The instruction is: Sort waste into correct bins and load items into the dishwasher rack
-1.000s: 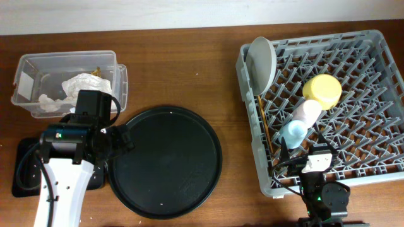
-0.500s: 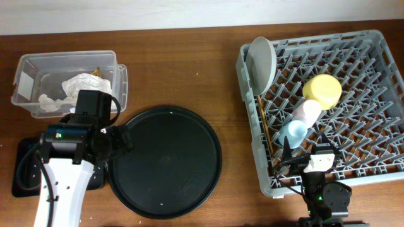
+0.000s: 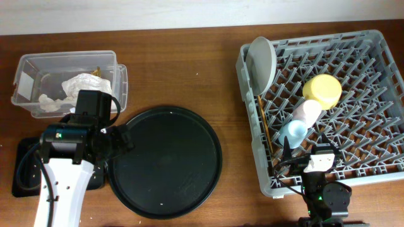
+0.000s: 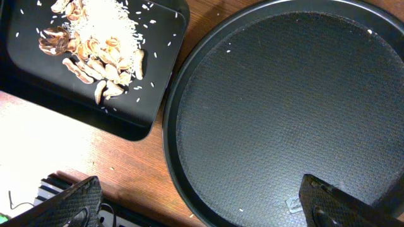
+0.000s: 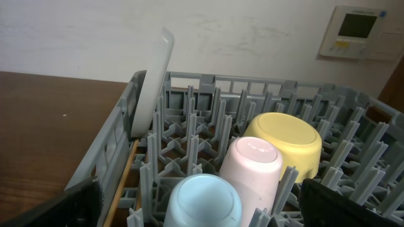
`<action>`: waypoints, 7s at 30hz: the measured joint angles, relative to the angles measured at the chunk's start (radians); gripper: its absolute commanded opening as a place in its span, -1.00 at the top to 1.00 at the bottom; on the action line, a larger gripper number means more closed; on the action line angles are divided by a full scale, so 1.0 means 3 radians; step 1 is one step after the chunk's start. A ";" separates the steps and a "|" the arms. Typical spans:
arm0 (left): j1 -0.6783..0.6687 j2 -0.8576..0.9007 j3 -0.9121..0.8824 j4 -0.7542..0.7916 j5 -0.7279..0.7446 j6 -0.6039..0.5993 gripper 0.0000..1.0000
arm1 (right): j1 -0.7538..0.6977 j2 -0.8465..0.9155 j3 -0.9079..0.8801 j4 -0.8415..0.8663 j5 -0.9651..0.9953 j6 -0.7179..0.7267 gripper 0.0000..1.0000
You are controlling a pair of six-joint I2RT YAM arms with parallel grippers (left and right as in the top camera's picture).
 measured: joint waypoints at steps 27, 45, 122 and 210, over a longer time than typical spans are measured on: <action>0.0000 -0.0125 -0.0088 0.0238 0.0139 0.0000 -0.98 | 0.0000 0.0000 0.0000 0.0000 0.0000 0.0000 -0.97; 0.0000 -0.2787 -0.2970 0.2950 0.0730 0.0000 -0.98 | -0.0006 0.0000 0.0001 -0.0001 0.0013 0.0001 -0.97; 0.0113 -0.4077 -0.4242 0.4391 0.0498 0.1656 -0.98 | -0.0006 0.0000 0.0001 -0.0001 0.0013 0.0000 -0.97; 0.0113 -0.4077 -0.4242 0.4392 0.0498 0.1665 -0.98 | -0.0006 0.0000 0.0001 -0.0001 0.0013 0.0000 -0.97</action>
